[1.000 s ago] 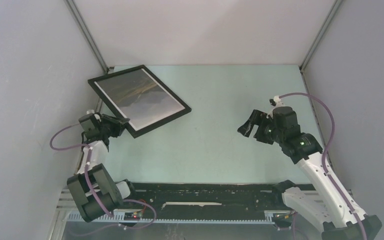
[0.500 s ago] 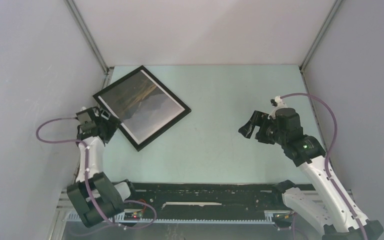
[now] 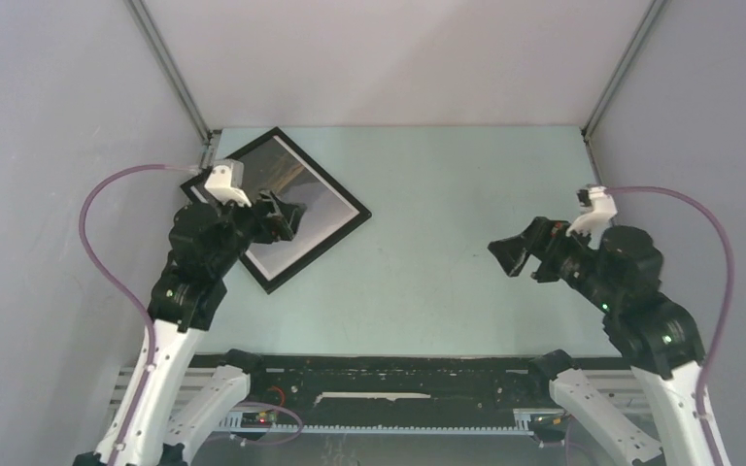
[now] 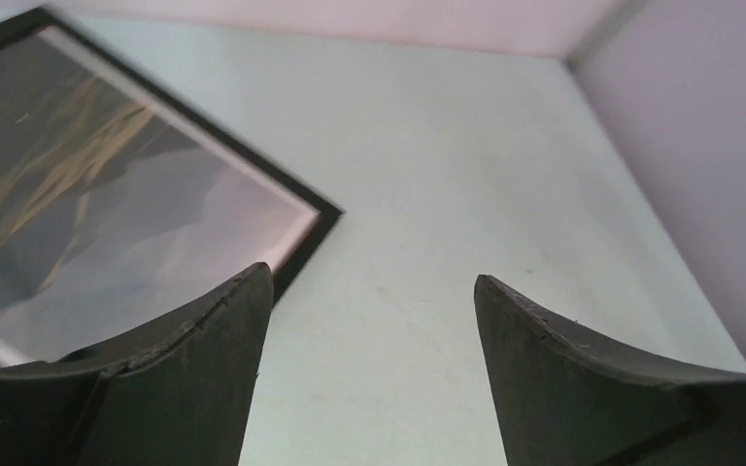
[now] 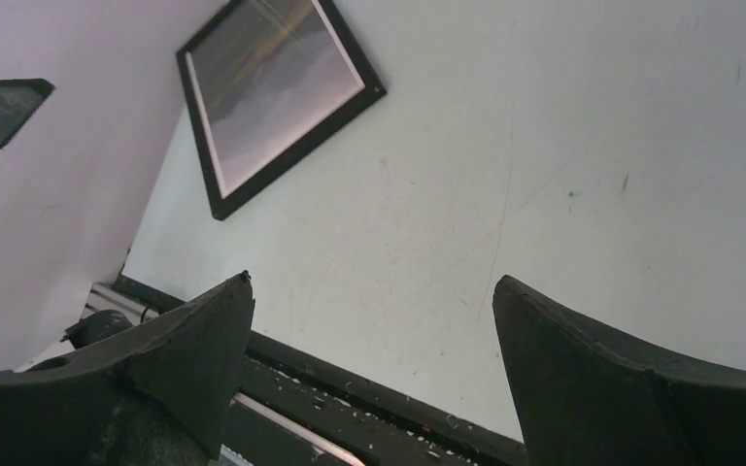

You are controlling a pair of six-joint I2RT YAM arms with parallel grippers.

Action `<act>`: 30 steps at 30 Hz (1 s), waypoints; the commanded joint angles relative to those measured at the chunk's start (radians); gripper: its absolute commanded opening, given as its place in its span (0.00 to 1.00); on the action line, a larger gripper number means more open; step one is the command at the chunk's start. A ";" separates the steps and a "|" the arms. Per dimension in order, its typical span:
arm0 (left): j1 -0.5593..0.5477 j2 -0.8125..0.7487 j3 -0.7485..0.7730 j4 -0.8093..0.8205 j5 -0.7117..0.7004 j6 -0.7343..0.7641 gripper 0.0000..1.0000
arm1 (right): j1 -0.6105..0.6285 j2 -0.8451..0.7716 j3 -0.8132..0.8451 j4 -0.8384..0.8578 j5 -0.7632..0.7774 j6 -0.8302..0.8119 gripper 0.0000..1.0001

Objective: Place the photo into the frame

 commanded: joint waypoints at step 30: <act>-0.123 -0.382 0.148 0.293 0.216 -0.063 0.85 | 0.010 -0.289 0.396 -0.116 0.214 -0.054 1.00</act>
